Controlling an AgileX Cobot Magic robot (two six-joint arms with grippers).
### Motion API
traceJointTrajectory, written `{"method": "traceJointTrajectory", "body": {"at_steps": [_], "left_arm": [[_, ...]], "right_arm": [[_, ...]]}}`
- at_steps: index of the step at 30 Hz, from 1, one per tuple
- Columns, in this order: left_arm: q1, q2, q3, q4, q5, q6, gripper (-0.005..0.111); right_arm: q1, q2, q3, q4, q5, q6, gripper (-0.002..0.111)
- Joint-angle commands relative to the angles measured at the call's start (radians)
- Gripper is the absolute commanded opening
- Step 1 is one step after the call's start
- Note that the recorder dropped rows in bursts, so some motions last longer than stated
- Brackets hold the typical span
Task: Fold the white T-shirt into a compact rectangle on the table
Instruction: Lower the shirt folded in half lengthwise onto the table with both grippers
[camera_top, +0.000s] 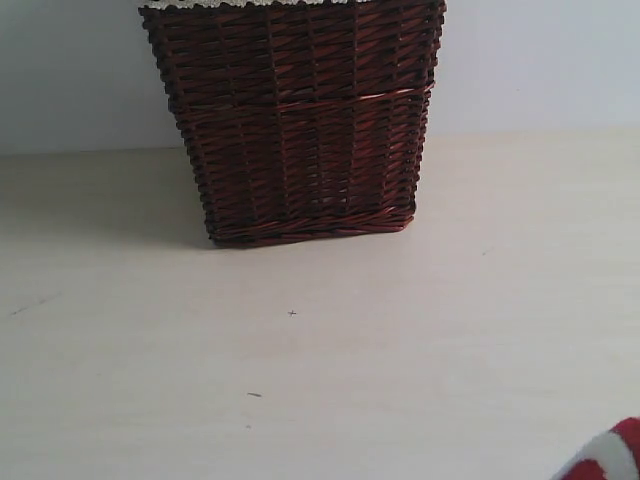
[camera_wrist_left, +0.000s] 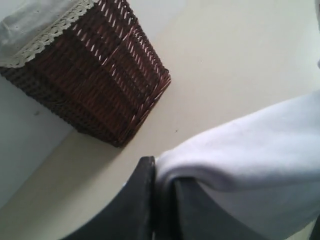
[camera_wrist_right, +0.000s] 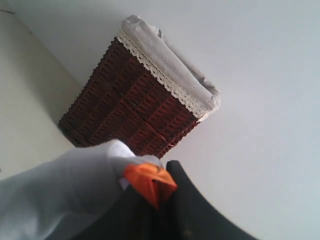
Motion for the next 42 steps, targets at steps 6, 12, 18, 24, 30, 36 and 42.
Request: {"method": "traceJointTrajectory", "body": {"at_steps": [6, 12, 18, 24, 30, 36, 42], "left_arm": [[0.011, -0.043, 0.148, 0.227, -0.013, -0.185, 0.0], [0.011, -0.043, 0.294, 0.285, -0.052, -0.139, 0.0], [0.011, -0.021, 0.324, 0.357, -0.237, -0.12, 0.0], [0.011, 0.065, 0.402, 0.361, -0.42, -0.109, 0.0], [0.011, 0.206, 0.471, 0.361, -0.526, -0.099, 0.0], [0.011, 0.359, 0.484, 0.357, -0.583, -0.026, 0.0], [0.011, 0.49, 0.484, 0.352, -0.762, 0.033, 0.0]], "right_arm": [[-0.004, -0.007, 0.1, -0.242, -0.02, 0.118, 0.0], [-0.004, -0.007, 0.282, -0.273, -0.02, -0.06, 0.0], [-0.004, -0.007, 0.422, -0.273, -0.047, -0.239, 0.0], [-0.004, -0.007, 0.511, -0.273, -0.33, -0.255, 0.0], [-0.004, -0.007, 0.574, -0.273, -0.426, -0.255, 0.0], [-0.004, 0.039, 0.595, -0.271, -0.428, -0.271, 0.0], [-0.004, 0.122, 0.595, -0.271, -0.428, -0.28, 0.0]]}}
